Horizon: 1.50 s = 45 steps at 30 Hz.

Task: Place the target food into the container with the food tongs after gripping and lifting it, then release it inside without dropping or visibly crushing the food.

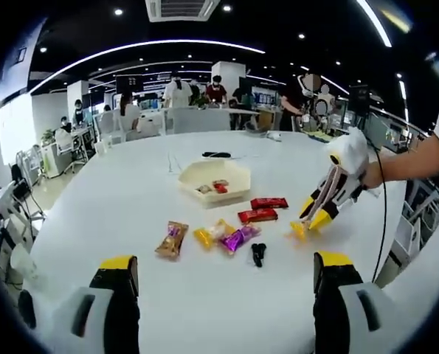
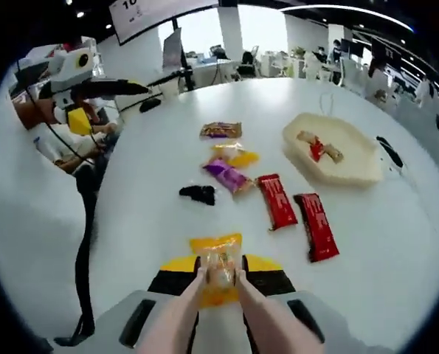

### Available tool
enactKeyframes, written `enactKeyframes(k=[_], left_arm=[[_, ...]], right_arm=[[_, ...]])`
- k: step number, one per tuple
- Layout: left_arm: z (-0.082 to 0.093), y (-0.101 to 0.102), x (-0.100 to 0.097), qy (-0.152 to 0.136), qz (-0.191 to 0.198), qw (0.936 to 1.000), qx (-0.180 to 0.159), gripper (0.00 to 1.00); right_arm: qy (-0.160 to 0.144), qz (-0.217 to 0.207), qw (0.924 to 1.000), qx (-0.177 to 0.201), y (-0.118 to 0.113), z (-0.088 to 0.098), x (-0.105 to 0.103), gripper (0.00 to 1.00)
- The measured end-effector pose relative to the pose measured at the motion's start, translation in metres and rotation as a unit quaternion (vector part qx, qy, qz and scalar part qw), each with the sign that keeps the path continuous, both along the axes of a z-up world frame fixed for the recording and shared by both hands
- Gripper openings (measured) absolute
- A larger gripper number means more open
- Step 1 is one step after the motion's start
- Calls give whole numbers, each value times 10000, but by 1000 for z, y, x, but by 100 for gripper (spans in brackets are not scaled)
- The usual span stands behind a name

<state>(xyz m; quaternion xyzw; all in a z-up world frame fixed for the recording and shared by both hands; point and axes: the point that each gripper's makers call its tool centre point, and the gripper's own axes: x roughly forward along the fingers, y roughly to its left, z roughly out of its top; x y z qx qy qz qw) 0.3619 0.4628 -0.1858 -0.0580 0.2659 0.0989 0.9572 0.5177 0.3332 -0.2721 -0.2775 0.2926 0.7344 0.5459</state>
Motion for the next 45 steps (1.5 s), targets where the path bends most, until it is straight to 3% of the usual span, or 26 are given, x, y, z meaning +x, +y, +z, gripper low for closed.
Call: enactKeyframes(k=[6,10,16,23,28,30,33,36,40,43,45], left_arm=[[-2,-7,15,-2,-230,9997,-101,99],[0,-9,22,-75,-285,9995,-87,99],[-4,-16,29,76,-520,9984,-199,99],[0,-15,39,-89,-586,9982,-117,99],[-5,-13,38,22,-736,9971,-187,99],[-3,-9,40,-111,-735,9971,-165,99],[-7,-6,40,12,-673,9974,-263,99],[-3,-10,45,-70,-785,9966,-244,99],[-2,-12,48,-39,-806,9964,-272,99],[-9,-18,50,64,-862,9958,-289,99],[-7,-24,50,57,-960,9950,-275,99]], right_arm=[[429,-982,9935,379,-10,21,-1,22],[531,-1334,9878,605,-15,29,0,22],[796,-2023,9715,944,-19,42,8,22],[820,-2329,9627,1107,-27,48,15,22],[906,-2691,9496,1328,-33,59,20,22],[907,-2723,9481,1371,-33,60,20,23],[857,-2825,9458,1351,-37,61,21,23],[853,-2971,9399,1451,-41,67,23,23],[859,-2954,9401,1470,-45,69,20,23],[755,-2850,9453,1397,-48,65,20,23],[807,-2955,9418,1388,-55,66,22,23]])
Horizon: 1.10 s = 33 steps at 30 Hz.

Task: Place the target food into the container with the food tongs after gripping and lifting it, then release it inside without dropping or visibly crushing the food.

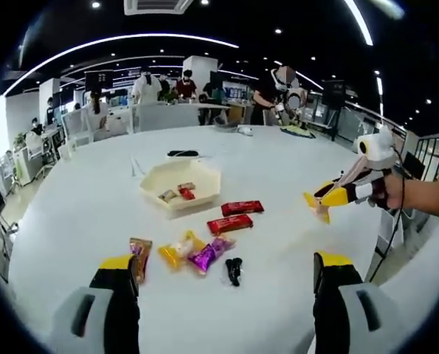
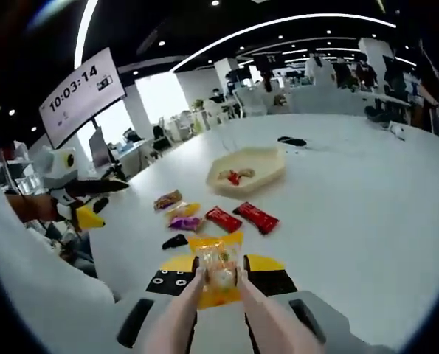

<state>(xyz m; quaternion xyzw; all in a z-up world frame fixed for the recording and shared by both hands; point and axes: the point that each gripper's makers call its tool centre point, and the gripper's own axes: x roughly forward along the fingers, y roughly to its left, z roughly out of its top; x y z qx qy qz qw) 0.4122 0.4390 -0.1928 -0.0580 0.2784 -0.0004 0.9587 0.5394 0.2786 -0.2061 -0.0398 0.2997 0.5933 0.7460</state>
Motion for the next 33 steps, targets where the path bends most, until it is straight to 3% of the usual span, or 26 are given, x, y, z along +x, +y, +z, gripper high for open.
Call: enactKeyframes(k=[10,18,33], left_arm=[[9,0,-3,-33,44,10000,-2,99],[5,-1,-2,31,58,10000,-1,99],[16,0,-8,-21,122,9999,97,99]], right_arm=[[20,-48,10000,55,-6,0,2,23],[10,-135,9999,79,-14,-1,0,23],[-60,-258,9993,272,-15,13,1,23]])
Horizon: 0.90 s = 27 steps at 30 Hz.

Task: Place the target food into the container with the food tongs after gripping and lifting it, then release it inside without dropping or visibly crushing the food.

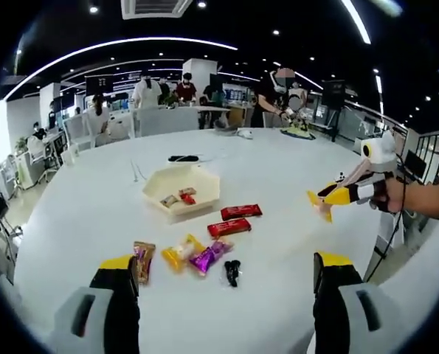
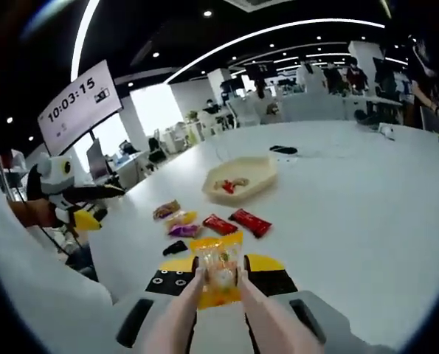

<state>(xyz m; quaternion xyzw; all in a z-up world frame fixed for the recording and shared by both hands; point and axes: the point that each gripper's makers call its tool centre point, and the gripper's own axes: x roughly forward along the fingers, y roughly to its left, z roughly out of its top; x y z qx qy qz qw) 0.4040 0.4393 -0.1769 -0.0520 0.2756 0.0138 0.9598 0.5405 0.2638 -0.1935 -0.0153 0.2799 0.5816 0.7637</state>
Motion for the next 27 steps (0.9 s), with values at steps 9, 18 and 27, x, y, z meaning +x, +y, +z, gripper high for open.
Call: enactKeyframes(k=[9,18,27], left_arm=[[-2,-5,-4,6,9,10000,-23,99],[-2,-5,-7,-109,81,9998,-133,99],[1,13,-17,-201,296,9992,-161,99]], right_arm=[[-51,-41,10000,36,3,1,-2,23],[-14,29,10000,-49,7,-6,-7,23],[-57,97,9999,-96,23,-1,-10,24]])
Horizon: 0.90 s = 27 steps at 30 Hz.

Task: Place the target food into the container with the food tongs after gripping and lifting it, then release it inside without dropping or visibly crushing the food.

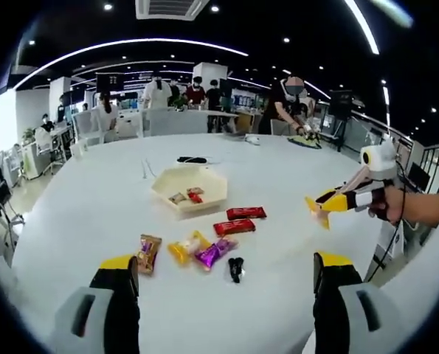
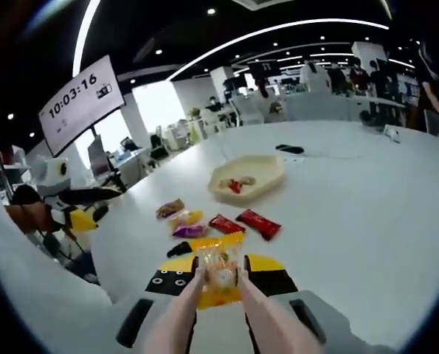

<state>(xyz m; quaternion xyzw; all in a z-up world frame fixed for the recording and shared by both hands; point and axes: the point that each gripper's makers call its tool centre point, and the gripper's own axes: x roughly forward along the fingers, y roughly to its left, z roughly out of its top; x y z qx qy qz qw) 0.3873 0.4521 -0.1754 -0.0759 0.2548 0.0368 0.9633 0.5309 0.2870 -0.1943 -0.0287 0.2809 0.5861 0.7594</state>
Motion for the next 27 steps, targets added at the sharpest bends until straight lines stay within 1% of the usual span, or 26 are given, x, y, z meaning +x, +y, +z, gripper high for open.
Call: enactKeyframes(k=[5,8,9,10,11,12,14,16,17,19,21,22,23,25,26,27], left_arm=[[2,13,-9,-43,113,9999,26,99],[2,23,-14,-75,132,9999,46,99],[3,29,-15,-136,115,9998,52,99],[3,30,-15,-142,108,9998,50,99],[2,34,-17,-91,93,9999,-12,99],[3,36,-18,-94,68,9999,-30,99],[6,37,-18,-190,-11,9998,-26,99],[5,39,-17,-194,-106,9997,-83,99],[4,41,-17,-231,-157,9996,-92,99],[3,43,-20,-157,-305,9993,-117,99],[7,46,-22,-255,-369,9990,-27,99],[8,49,-25,-303,-414,9987,24,99],[5,53,-31,-239,-403,9989,-34,99],[6,54,-36,-320,-491,9983,-74,99],[6,55,-40,-320,-561,9979,-66,99],[6,56,-44,-305,-634,9975,-82,99]], right_arm=[[32,-60,10000,42,8,2,-3,24],[132,-175,9997,124,11,5,-4,24],[148,-254,9995,132,14,6,-5,24],[154,-294,9994,109,14,7,-5,24],[205,-487,9985,129,15,10,-5,23],[301,-580,9977,163,16,13,-6,24],[193,-553,9982,105,17,16,-11,24],[154,-646,9978,62,18,19,-15,24],[114,-732,9972,98,18,22,-16,24],[161,-901,9957,124,19,26,-20,23],[151,-980,9949,181,21,29,-22,23],[152,-1066,9940,183,22,31,-25,23],[129,-1118,9935,165,23,34,-30,24],[61,-1227,9922,186,24,38,-38,24],[96,-1260,9918,179,24,38,-42,24],[53,-1313,9912,147,25,37,-48,24]])
